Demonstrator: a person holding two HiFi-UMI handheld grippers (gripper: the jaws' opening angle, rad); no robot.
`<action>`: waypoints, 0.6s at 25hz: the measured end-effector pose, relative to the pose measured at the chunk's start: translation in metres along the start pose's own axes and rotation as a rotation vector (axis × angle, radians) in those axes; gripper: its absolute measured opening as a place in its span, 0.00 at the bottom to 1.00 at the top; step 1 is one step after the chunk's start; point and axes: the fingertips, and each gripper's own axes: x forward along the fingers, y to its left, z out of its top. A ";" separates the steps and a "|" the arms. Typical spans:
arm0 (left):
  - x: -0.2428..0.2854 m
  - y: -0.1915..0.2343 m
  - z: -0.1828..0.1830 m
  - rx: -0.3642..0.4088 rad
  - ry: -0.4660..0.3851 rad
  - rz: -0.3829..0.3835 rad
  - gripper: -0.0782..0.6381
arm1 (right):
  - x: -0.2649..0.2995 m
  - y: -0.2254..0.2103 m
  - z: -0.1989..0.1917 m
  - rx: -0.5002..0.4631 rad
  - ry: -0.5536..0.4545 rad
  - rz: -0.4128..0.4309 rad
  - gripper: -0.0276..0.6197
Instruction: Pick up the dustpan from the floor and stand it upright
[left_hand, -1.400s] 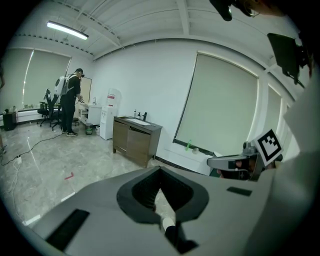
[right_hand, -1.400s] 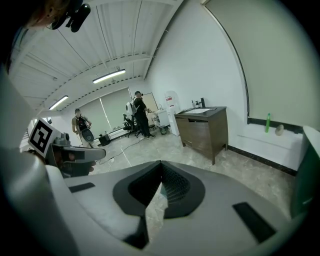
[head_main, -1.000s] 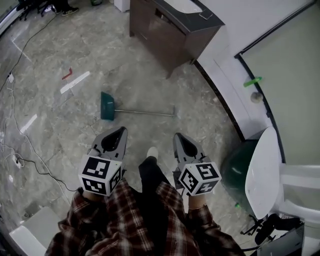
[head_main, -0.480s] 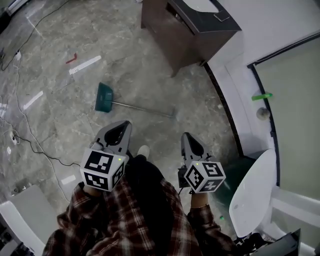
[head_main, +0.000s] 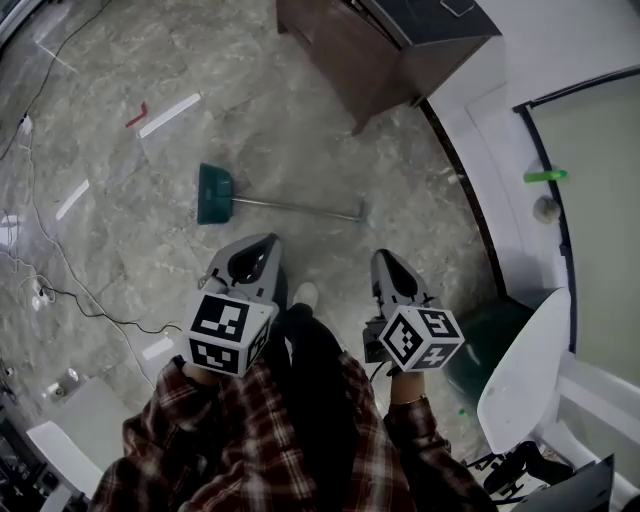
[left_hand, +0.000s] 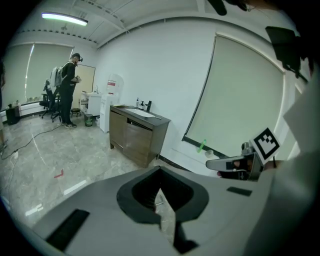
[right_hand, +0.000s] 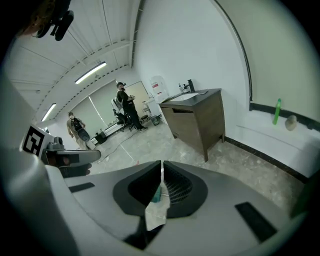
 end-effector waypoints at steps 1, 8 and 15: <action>0.009 0.005 0.005 0.014 0.007 -0.010 0.11 | 0.008 -0.002 0.005 0.016 -0.006 -0.016 0.06; 0.056 0.039 0.040 0.061 0.033 -0.087 0.11 | 0.056 -0.019 0.039 0.095 -0.050 -0.110 0.06; 0.108 0.048 0.034 0.052 0.087 -0.098 0.11 | 0.084 -0.047 0.036 0.138 -0.024 -0.162 0.06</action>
